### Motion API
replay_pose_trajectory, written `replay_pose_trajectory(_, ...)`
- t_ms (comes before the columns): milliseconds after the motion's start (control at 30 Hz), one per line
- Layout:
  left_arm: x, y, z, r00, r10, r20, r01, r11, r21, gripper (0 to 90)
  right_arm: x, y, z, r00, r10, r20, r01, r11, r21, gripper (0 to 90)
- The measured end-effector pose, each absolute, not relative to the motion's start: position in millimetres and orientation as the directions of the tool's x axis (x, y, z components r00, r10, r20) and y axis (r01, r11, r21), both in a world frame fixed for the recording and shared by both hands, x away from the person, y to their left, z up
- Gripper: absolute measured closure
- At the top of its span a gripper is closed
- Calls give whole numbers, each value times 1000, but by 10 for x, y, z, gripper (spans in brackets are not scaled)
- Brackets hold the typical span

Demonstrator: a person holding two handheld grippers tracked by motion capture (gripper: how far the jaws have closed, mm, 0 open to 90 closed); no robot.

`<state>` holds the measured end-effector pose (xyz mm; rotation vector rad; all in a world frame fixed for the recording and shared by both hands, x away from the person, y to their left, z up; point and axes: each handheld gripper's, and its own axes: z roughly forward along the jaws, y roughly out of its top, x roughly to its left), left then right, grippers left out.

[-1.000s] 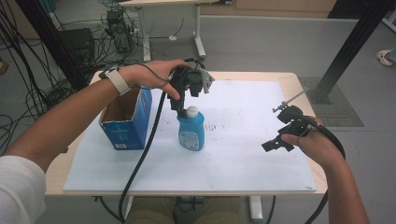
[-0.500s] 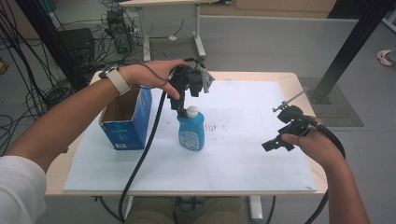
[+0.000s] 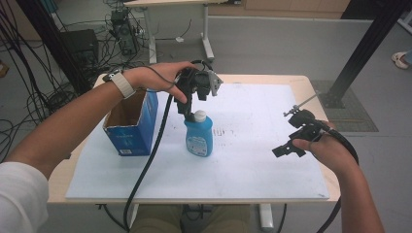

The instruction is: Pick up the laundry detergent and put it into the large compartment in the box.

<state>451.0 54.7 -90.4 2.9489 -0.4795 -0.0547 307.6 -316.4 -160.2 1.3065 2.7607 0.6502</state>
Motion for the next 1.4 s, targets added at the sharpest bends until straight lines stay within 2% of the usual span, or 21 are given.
replay_pose_trajectory(1400,4484,535,-921,948,-317,0,-313,-937,154,83,3057,-3189,-1607,-646,747,156,738,560,377,88)
